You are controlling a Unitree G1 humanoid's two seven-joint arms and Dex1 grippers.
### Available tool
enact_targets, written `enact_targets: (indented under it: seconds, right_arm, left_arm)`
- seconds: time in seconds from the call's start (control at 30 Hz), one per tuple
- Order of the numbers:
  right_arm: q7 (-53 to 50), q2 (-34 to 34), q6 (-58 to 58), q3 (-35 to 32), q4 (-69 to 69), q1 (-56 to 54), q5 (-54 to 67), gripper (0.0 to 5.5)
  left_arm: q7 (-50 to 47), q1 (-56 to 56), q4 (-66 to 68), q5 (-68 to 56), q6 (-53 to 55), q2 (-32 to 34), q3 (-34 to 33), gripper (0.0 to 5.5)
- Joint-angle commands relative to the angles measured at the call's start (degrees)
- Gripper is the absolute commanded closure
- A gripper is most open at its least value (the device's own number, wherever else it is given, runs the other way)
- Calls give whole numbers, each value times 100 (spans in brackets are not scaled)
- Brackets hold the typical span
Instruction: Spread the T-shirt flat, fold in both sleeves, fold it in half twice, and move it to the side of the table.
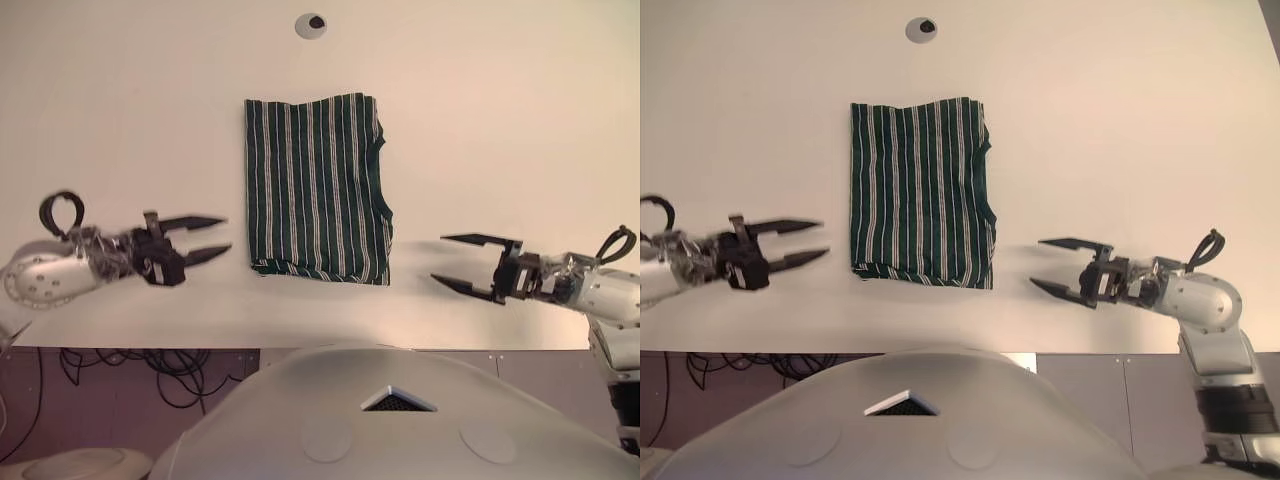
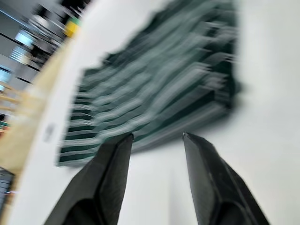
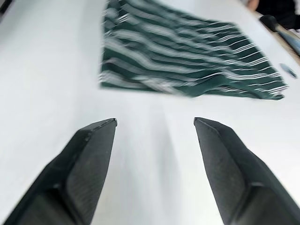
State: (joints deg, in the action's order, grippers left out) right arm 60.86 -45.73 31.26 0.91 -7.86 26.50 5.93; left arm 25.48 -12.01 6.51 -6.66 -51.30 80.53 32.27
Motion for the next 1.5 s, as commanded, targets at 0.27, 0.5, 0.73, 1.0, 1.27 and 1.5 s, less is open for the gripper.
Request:
enact_targets:
  seconds: [0.27,0.5,0.73,1.0,1.27,1.5]
  right_arm:
    - [-1319,179,1828,922,1014,-663,-2562,248]
    - [-1780,306,1845,1673,1400,-1172,-3115,248]
    - [-1940,404,1743,2335,1667,-1658,-3313,325]
    - [-2085,377,1623,2698,1750,-1863,-3322,471]
    - [-1399,195,738,2794,1215,-1629,-955,550]
    - [46,-1020,-1754,2316,-1207,-840,2703,550]
  left_arm:
    - [-469,-210,723,2818,-415,-1640,-617,357]
    - [-588,-170,744,3247,-530,-2098,-875,357]
    - [-446,49,810,3384,-562,-2385,-843,352]
    - [-253,95,915,3349,-638,-2409,-800,448]
    - [604,-65,596,1798,-493,-2137,-457,528]
    - [3242,-1090,-1983,-2940,2075,-491,-191,543]
